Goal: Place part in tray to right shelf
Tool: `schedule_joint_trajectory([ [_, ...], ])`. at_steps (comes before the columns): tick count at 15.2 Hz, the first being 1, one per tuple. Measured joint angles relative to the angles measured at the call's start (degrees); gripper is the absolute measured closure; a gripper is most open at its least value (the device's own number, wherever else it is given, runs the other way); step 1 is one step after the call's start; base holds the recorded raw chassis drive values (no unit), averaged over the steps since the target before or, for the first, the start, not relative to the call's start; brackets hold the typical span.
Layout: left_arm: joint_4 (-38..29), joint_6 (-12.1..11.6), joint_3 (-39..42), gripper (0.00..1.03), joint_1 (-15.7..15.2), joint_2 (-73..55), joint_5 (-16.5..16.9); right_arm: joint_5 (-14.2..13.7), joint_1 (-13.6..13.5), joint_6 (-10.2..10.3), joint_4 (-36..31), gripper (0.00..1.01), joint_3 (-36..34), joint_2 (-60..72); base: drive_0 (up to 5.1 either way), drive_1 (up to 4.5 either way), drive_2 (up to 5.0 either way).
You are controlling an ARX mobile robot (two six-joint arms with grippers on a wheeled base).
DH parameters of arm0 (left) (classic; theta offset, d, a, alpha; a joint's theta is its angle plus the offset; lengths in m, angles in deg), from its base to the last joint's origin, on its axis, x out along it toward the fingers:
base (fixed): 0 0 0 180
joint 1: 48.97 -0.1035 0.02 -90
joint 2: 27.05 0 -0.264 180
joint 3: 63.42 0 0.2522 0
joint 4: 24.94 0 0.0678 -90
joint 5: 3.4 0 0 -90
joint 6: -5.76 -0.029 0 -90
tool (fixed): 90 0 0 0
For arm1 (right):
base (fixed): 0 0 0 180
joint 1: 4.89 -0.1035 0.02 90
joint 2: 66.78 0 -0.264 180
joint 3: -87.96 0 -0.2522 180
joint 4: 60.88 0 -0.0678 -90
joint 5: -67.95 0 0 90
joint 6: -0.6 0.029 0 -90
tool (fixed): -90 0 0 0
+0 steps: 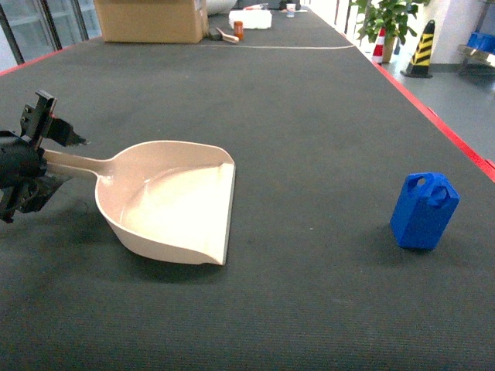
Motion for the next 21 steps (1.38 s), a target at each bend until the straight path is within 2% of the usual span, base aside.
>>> schedule_joint_trajectory([
  [3,-2.27,1.84,0.04,0.76,0.0,-0.2,1.16,0.0,0.0,0.0,0.0,0.03,0.0,0.0,0.0,0.0,0.0],
  [4,-4.17,4.22,0.26,0.83,0.0,-0.17,1.84,0.0,0.0,0.0,0.0,0.03,0.0,0.0,0.0,0.0,0.0],
  [5,-5.27,5.79,1.44,0.85,0.17,0.96,1.99,0.0,0.0,0.0,0.02,0.03,0.0,0.0,0.0,0.0,0.0],
  [8,-7.39,6.32,5.88,0.86,1.05,5.73,2.16,0.0,0.0,0.0,0.0,0.03,0.0,0.0,0.0,0.0,0.0],
  [10,-10.36,7.15,10.49,0.87,3.48,11.58,2.91,0.0,0.0,0.0,0.0,0.03,0.0,0.0,0.0,0.0,0.0],
  [12,-14.49,9.55,12.74,0.87,8.72,15.85,3.96,0.0,0.0,0.0,0.0,0.03,0.0,0.0,0.0,0.0,0.0],
  [14,-17.77,14.14,13.92,0.87,14.78,17.42,4.37,0.0,0.0,0.0,0.0,0.03,0.0,0.0,0.0,0.0,0.0],
  [15,-18.64,15.69,14.47,0.87,17.44,17.53,4.39,0.0,0.0,0.0,0.02,0.03,0.0,0.0,0.0,0.0,0.0],
  [16,-18.64,16.33,14.73,0.87,18.95,17.53,4.44,0.0,0.0,0.0,0.0,0.03,0.0,0.0,0.0,0.0,0.0],
  [18,-18.97,16.74,15.15,0.87,20.76,17.53,4.85,0.0,0.0,0.0,0.0,0.03,0.0,0.0,0.0,0.0,0.0],
  [21,-17.03,17.03,15.13,0.88,20.46,17.55,4.76,0.0,0.0,0.0,-0.02,0.03,0.0,0.0,0.0,0.0,0.0],
])
